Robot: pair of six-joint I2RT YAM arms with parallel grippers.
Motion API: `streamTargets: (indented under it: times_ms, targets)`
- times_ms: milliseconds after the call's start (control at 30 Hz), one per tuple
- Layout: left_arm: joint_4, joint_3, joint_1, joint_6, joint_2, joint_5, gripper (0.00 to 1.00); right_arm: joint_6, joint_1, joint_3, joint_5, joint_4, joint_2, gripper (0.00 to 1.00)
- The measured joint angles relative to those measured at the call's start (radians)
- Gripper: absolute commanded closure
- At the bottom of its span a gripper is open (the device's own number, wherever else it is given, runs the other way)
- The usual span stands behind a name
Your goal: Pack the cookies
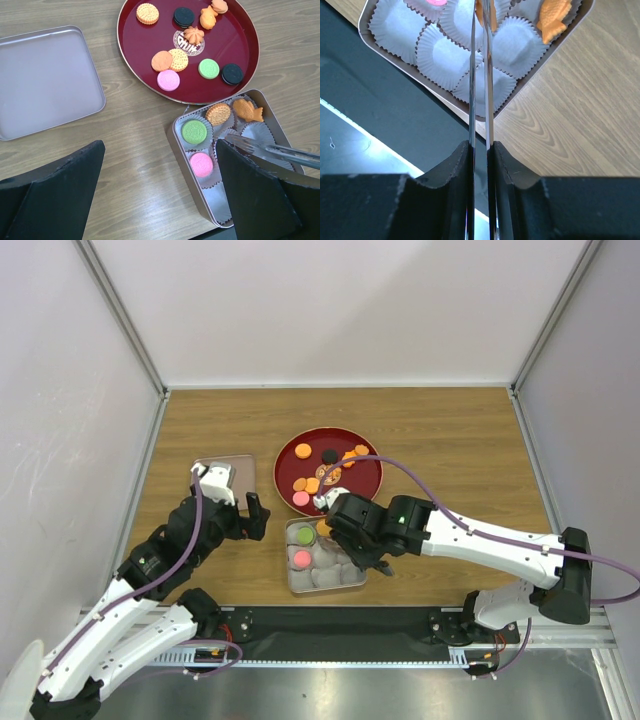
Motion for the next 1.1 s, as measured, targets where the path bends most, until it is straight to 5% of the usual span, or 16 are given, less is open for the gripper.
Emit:
streamTargets:
  times_ms: [567,1100]
  targets:
    - [0.000,0.000,0.000,0.000,0.004,0.000,0.00,0.007,0.015,-0.006,-0.006,0.031,0.018,0.58]
    - [0.000,0.000,0.000,0.000,0.004,0.000,0.00,0.002,-0.076,0.089,0.060,0.024,0.019,0.56]
